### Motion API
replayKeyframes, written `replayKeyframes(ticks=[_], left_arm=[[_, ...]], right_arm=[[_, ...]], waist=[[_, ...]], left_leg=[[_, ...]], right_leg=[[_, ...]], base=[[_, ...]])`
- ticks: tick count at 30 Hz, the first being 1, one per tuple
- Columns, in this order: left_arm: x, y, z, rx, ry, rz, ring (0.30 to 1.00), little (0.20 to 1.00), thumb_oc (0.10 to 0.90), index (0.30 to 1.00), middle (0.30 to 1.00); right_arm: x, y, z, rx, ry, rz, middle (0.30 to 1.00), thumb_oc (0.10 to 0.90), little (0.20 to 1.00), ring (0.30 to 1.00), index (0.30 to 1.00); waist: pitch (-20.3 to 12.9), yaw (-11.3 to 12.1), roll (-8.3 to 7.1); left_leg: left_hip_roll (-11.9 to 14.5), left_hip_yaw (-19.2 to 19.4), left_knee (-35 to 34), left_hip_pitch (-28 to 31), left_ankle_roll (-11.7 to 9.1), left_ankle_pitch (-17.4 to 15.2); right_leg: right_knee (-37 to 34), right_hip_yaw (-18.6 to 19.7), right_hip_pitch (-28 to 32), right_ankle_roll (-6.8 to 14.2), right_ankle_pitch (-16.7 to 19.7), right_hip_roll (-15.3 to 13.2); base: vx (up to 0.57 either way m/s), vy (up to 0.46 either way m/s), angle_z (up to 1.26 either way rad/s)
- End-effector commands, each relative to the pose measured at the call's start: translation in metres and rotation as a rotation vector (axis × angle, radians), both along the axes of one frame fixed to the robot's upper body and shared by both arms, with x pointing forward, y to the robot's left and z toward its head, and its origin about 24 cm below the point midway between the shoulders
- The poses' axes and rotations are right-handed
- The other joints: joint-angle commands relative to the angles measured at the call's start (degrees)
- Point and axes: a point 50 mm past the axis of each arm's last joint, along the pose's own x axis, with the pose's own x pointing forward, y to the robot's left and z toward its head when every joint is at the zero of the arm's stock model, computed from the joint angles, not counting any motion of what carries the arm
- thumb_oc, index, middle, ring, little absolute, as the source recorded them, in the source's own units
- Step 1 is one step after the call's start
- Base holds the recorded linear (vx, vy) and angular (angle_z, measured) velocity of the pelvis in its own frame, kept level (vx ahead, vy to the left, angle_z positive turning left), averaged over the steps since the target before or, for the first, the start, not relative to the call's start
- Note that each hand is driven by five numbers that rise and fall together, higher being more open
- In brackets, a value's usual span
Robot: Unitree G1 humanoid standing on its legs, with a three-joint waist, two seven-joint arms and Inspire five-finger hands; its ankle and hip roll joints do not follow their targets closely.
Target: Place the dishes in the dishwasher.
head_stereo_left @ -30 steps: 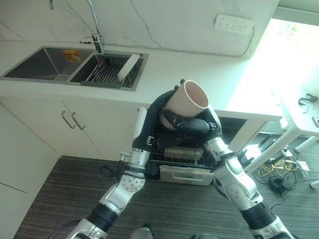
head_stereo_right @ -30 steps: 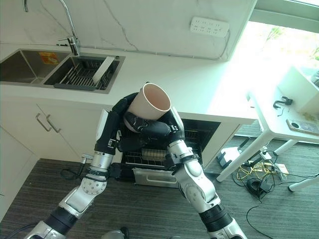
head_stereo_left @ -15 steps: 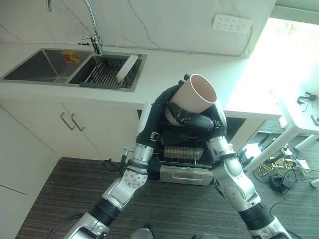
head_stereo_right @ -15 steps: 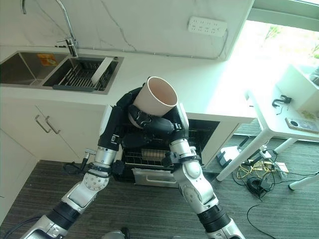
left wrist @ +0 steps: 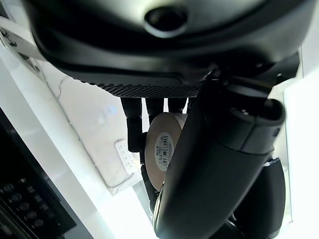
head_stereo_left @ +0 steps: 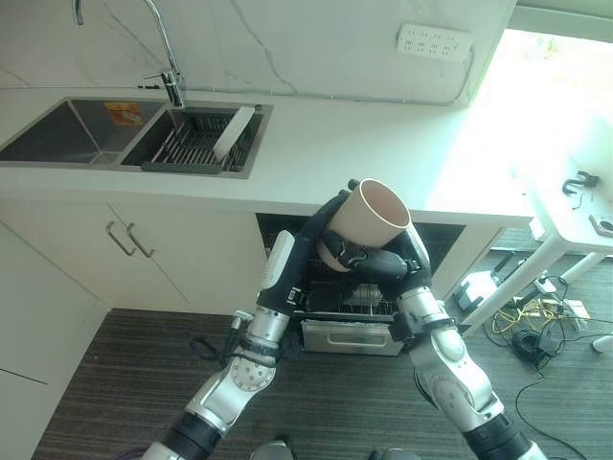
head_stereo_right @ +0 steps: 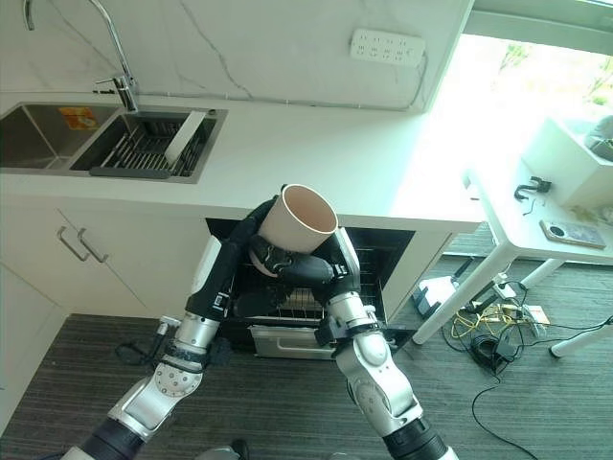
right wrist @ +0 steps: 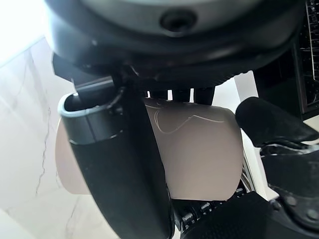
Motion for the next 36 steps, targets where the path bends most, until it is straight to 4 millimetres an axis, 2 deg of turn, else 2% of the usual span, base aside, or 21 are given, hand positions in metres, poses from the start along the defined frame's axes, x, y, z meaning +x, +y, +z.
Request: replayKeyframes(ticks=[1,8,11,18,20,22,23,28,31,32,36], left_arm=[[0.002,0.106,0.019,-0.223,-0.174,0.569,0.9,0.9,0.8,0.9,0.9],[-0.005,0.13,0.011,-0.157,-0.168,0.7,0.9,0.9,0.8,0.9,0.9],[-0.012,0.149,0.001,-0.25,-0.145,0.817,0.9,0.9,0.8,0.9,0.9],[-0.034,0.181,-0.028,-0.669,-0.084,1.089,0.9,0.9,0.8,0.9,0.9],[-0.04,0.184,-0.042,-0.838,-0.04,1.144,0.9,0.9,0.8,0.9,0.9],[-0.048,0.184,-0.065,-1.126,0.054,1.165,0.9,0.9,0.8,0.9,0.9],[-0.049,0.184,-0.07,-1.183,0.075,1.148,0.9,0.9,0.8,0.9,0.9],[-0.039,0.175,-0.061,-1.168,0.102,1.037,0.9,0.9,0.8,0.9,0.9],[-0.031,0.171,-0.051,-1.047,0.099,0.949,0.9,0.9,0.8,0.9,0.9],[-0.023,0.166,-0.039,-0.935,0.095,0.853,0.9,0.9,0.8,0.9,0.9],[-0.012,0.158,-0.016,-0.764,0.1,0.689,0.9,0.9,0.8,0.9,0.9]], right_arm=[[0.001,-0.118,0.06,0.253,-0.308,-0.602,0.3,0.4,0.3,0.3,0.3],[-0.004,-0.134,0.055,0.247,-0.297,-0.655,0.3,0.4,0.3,0.3,0.3],[-0.005,-0.139,0.052,0.254,-0.29,-0.672,0.3,0.4,0.3,0.3,0.3],[-0.006,-0.144,0.051,0.275,-0.278,-0.713,0.3,0.4,0.3,0.3,0.3],[-0.005,-0.144,0.053,0.277,-0.277,-0.723,0.3,0.4,0.3,0.3,0.3],[-0.004,-0.145,0.056,0.294,-0.274,-0.728,0.3,0.4,0.3,0.3,0.3],[-0.004,-0.145,0.056,0.297,-0.273,-0.73,0.3,0.4,0.3,0.3,0.3],[-0.007,-0.146,0.056,0.316,-0.273,-0.722,0.3,0.4,0.3,0.3,0.3],[-0.007,-0.146,0.056,0.312,-0.277,-0.721,0.3,0.4,0.3,0.3,0.3],[-0.008,-0.146,0.056,0.306,-0.277,-0.712,0.3,0.4,0.3,0.3,0.3],[-0.008,-0.144,0.05,0.267,-0.262,-0.685,0.3,0.4,0.3,0.3,0.3]], waist=[[-4.99,1.02,0.21],[-5.22,0.48,0.05],[-5.36,0.36,0.04],[-5.71,0.29,-0.2],[-5.9,0.32,-0.33],[-6.13,0.37,-0.47],[-6.21,0.32,-0.48],[-6.11,-0.05,-0.33],[-5.73,-0.1,-0.29],[-5.43,-0.26,-0.23],[-5.06,-0.41,0.07]], left_leg=[[3.9,-2.94,1.75,3.53,-2.36,-9.16],[4.0,-2.51,1.75,3.76,-2.52,-9.22],[4.07,-2.34,1.75,3.87,-2.54,-9.19],[3.98,-2.57,1.75,3.94,-2.5,-9.14],[3.9,-2.77,1.75,3.98,-2.48,-9.18],[3.89,-2.99,1.75,3.97,-2.42,-9.15],[3.87,-3.12,1.75,3.97,-2.42,-9.11],[4.0,-2.97,1.75,3.81,-2.3,-8.89],[3.86,-3.15,1.75,3.75,-2.29,-8.77],[3.88,-3.05,1.75,3.77,-2.29,-8.72],[3.88,-2.93,1.75,3.74,-2.34,-8.63]], right_leg=[[-0.85,0.18,0.31,2.89,-2.25,-2.21],[-0.85,0.33,0.23,2.91,-2.32,-2.1],[-0.85,0.49,0.21,2.83,-2.42,-2.0],[-0.85,0.79,0.33,2.44,-2.75,-1.57],[-0.85,0.86,0.42,2.26,-2.86,-1.41],[-0.85,0.95,0.6,2.06,-2.99,-1.21],[-0.85,1.06,0.64,2.04,-2.99,-1.12],[-0.85,1.49,0.49,1.94,-2.84,-0.88],[-0.85,1.52,0.4,1.92,-2.67,-0.84],[-0.85,1.6,0.32,1.93,-2.59,-0.83],[-0.85,1.6,0.16,2.02,-2.43,-0.92]], base=[[0.0,0.0,0.0],[0.0,0.0,-0.01],[0.01,-0.007,-0.07],[0.0,-0.003,-0.01],[0.02,-0.014,0.0],[0.0,0.0,0.0],[0.0,0.0,0.0],[0.0,-0.004,0.05],[-0.01,0.001,-0.08],[-0.01,0.009,-0.06],[0.0,0.0,0.0]])
